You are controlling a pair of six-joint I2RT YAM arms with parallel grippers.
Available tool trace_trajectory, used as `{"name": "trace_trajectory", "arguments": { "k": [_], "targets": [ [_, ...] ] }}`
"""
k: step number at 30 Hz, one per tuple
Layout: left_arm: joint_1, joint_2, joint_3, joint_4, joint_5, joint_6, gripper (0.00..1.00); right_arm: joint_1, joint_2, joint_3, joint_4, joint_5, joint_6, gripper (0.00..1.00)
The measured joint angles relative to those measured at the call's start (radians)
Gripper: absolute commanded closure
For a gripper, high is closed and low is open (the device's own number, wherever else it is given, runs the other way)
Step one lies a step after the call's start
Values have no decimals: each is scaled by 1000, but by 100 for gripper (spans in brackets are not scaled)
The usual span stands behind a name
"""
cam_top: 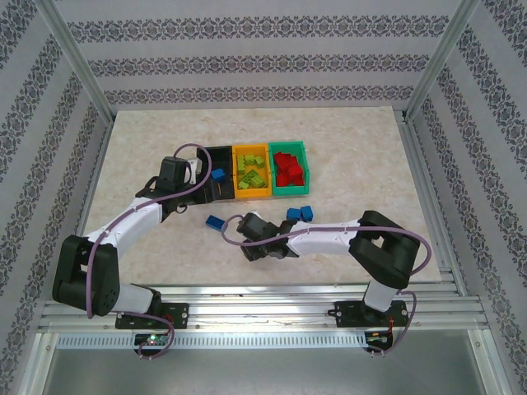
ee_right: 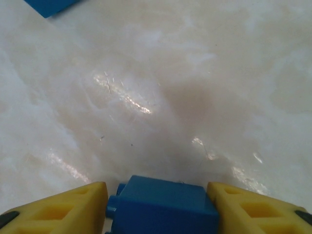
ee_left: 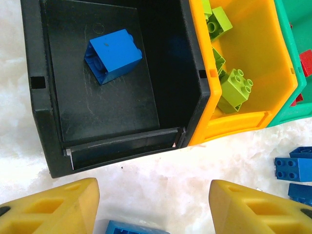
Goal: Sort the legos into containers by color
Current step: Pick up the lego from the bottom-center of the table.
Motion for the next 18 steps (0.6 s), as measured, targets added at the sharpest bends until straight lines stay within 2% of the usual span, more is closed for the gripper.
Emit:
{"name": "trace_trajectory", "arguments": {
  "k": [9,18],
  "targets": [
    [0,0,-53,32,33,-41,39,-19,50,45,60,1,-4,57],
    [0,-34,-134,43,34,-64,39,-117,55,146,133,-44,-50,58]
  ]
}}
